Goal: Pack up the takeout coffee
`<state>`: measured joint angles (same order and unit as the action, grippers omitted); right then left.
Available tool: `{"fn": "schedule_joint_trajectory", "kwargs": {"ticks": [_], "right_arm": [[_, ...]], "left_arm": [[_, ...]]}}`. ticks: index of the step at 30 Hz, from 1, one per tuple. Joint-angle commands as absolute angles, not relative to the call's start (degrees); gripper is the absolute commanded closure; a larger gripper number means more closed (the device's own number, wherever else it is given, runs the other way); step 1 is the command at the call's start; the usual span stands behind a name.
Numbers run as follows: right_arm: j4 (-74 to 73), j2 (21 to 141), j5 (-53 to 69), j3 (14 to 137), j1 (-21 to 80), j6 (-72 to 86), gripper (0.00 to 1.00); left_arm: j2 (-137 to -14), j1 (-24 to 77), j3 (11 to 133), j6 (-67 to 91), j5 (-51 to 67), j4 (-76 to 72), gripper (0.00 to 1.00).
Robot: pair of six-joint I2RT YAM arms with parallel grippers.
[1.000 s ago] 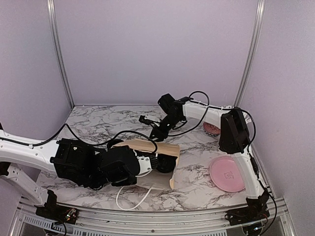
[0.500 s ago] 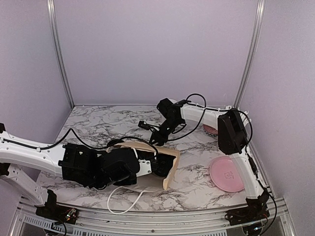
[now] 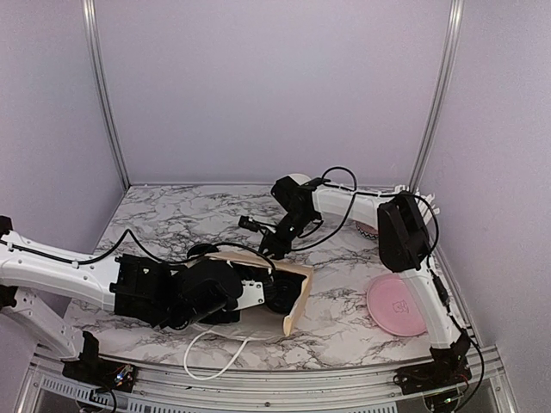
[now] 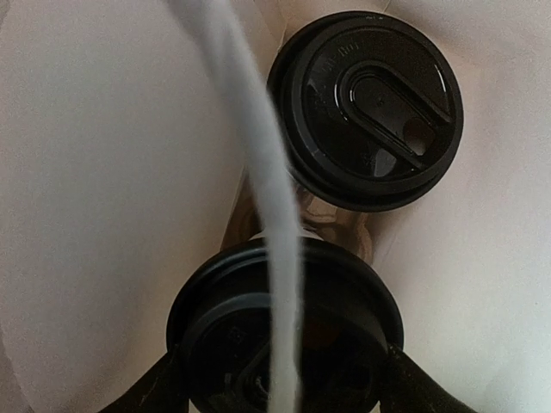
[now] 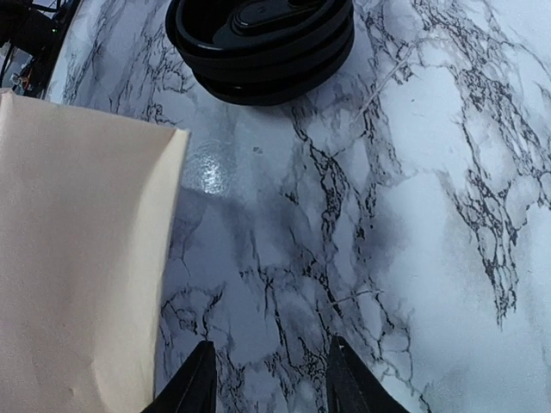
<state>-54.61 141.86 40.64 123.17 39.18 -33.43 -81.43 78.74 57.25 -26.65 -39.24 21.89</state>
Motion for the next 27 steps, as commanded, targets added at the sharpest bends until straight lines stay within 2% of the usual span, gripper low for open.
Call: {"fn": "schedule_joint_trajectory", "kwargs": {"ticks": [1, 27], "right_arm": [[-55.99, 143.00, 43.01, 123.27, 40.28, -34.79, 0.58], [-59.99, 145.24, 47.60, 122.26, 42.16, -38.22, 0.58]], "left_arm": [[-82.03, 77.51, 55.00, -27.96, -38.70, 18.03, 0.52], [-83.10, 74.27, 50.28, -29.47, -36.38, 12.55, 0.52]]}}
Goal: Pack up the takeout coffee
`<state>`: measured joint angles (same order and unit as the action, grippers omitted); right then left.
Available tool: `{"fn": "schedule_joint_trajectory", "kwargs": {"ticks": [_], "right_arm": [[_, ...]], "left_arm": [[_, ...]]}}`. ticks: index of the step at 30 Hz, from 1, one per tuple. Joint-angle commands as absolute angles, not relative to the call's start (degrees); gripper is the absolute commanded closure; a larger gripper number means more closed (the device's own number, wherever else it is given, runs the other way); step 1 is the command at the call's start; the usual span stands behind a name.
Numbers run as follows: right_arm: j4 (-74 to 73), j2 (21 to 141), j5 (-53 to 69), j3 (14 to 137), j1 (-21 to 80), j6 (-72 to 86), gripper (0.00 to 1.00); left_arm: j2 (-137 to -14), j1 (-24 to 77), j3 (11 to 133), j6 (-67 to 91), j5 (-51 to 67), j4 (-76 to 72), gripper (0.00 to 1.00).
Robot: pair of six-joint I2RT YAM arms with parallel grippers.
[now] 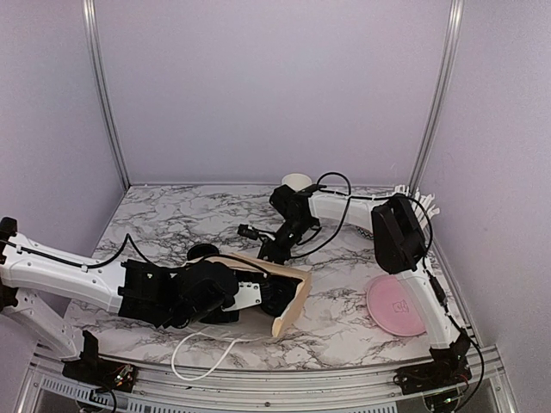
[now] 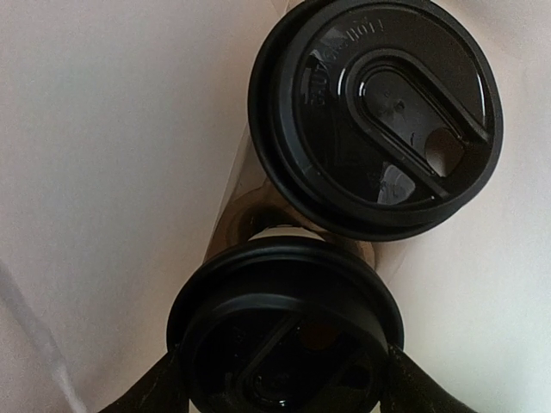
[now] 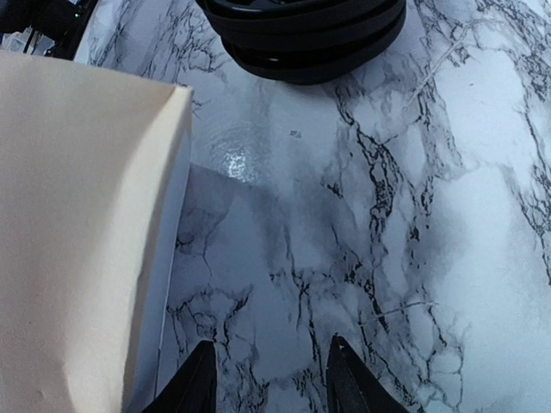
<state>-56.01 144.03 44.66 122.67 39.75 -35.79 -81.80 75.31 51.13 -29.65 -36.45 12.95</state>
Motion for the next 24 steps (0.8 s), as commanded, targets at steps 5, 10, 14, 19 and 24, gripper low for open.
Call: {"fn": "schedule_joint_trajectory", "kwargs": {"ticks": [5, 10, 14, 19, 24], "right_arm": [[-62.20, 145.66, 48.83, 122.60, 42.76, -39.66, 0.56], [-62.87, 145.45, 44.89, 123.11, 42.48, -39.33, 0.46], [-62.38, 143.79, 39.77, 124.49, 40.12, -37.78, 0.40], [-62.78, 140.09, 35.74, 126.51, 34.70, -36.67, 0.38], [-63.86, 133.12, 36.06, 122.55, 32.43, -38.82, 0.37]], "left_arm": [[-82.45, 74.27, 53.61, -26.48, -33.10, 18.50, 0.52], [-82.60, 74.27, 57.58, -23.70, -28.94, 25.18, 0.52], [-84.70, 73.81, 60.60, -21.29, -24.08, 29.72, 0.52], [-88.37, 73.01, 64.16, -19.50, -20.38, 33.69, 0.52], [-90.11, 71.76, 67.61, -17.60, -16.21, 36.27, 0.53]]}}
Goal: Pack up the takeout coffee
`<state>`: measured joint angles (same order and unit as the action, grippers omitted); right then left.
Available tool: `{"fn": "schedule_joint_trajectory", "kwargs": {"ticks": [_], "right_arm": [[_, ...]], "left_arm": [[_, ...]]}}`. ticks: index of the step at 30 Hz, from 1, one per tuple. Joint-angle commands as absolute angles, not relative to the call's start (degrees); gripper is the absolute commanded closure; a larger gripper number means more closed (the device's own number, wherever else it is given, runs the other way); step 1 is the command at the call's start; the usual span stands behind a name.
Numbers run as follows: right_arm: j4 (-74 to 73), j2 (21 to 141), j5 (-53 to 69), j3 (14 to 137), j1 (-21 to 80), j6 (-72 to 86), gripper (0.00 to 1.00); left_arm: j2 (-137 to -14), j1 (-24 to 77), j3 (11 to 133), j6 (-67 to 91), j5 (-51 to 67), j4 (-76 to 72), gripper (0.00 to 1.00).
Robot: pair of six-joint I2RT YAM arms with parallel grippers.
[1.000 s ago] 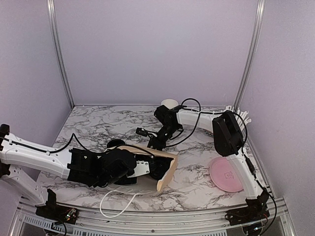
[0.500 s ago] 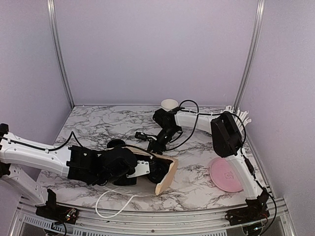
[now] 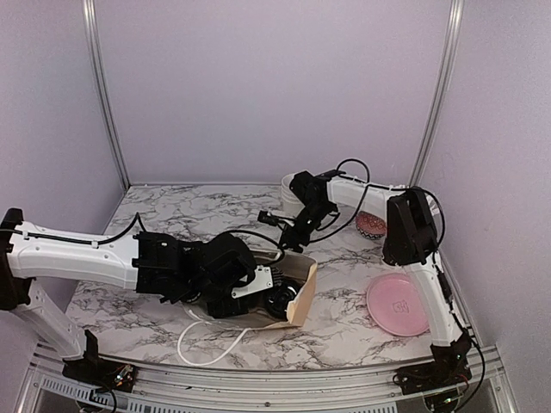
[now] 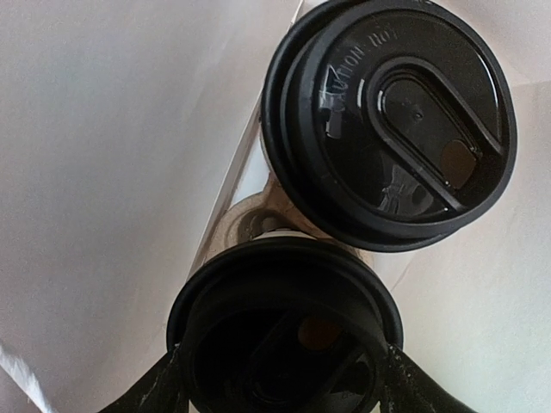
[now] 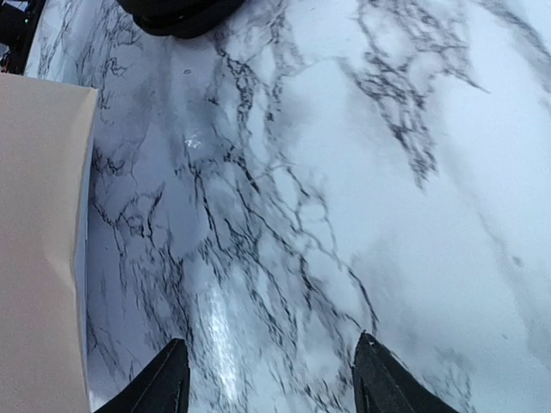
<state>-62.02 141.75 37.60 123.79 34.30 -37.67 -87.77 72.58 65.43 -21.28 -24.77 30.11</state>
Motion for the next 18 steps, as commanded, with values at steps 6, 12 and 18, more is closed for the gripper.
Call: {"fn": "schedule_joint_trajectory", "kwargs": {"ticks": [6, 12, 18], "right_arm": [[-64.16, 125.43, 37.18, 115.38, 31.93, -41.11, 0.37], [-64.47, 121.83, 38.64, 111.83, 31.73, -42.42, 0.37], [-65.30, 119.68, 38.67, 110.35, 30.97, -43.30, 0.37]], "left_arm": [[-93.67, 70.93, 73.80, -14.97, -10.28, 42.37, 0.53], [-96.81, 70.69, 78.14, -12.49, -3.52, 47.38, 0.53], [-100.92, 70.24, 84.10, -11.22, 1.74, 52.69, 0.53]]}}
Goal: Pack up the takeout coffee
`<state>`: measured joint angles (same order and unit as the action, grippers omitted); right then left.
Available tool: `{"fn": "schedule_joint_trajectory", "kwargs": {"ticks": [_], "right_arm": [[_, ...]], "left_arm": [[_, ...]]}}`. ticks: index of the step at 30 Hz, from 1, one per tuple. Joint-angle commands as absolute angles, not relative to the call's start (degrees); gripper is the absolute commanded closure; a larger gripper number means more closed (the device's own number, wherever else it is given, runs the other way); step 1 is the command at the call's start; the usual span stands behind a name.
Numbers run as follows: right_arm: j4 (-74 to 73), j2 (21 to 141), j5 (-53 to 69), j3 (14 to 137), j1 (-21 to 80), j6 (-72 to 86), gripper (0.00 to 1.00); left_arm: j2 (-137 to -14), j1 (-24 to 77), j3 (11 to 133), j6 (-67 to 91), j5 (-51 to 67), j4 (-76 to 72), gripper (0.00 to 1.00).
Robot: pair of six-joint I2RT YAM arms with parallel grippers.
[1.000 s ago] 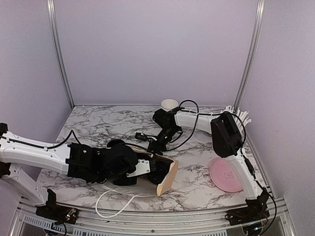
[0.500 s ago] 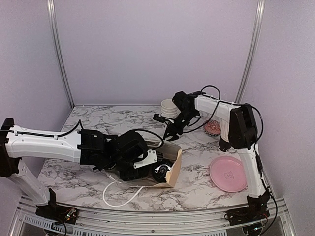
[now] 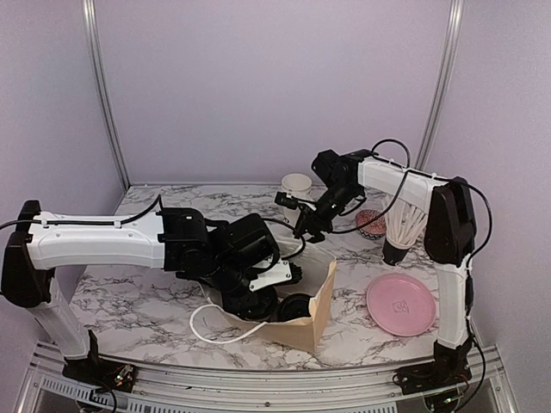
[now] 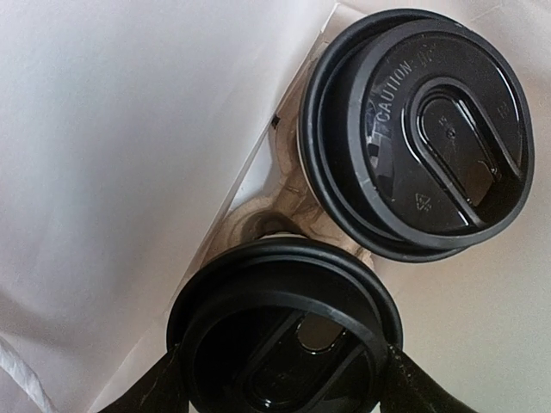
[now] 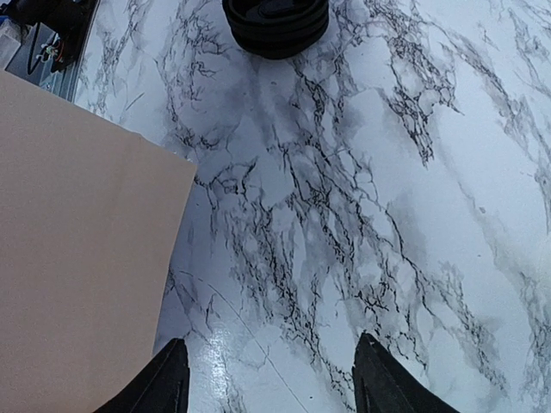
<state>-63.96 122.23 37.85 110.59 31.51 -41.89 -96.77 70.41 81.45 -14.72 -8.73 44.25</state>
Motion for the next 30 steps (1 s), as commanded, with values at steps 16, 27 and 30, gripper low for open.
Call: {"fn": "schedule_joint_trajectory", "kwargs": {"ticks": [16, 27, 30], "right_arm": [[-63.91, 113.90, 38.73, 104.54, 27.61, -44.99, 0.37], [-61.57, 108.08, 39.07, 99.30, 27.07, -42.21, 0.37], [-60.22, 106.80, 38.78, 98.22, 27.07, -41.10, 0.37]], "left_arm": [[-111.46, 67.69, 88.08, -12.37, 1.27, 48.76, 0.56], [-105.55, 68.49, 76.89, -9.11, -2.76, 42.44, 0.59], [-104.33, 68.73, 78.03, -5.19, -6.93, 42.36, 0.59]]}}
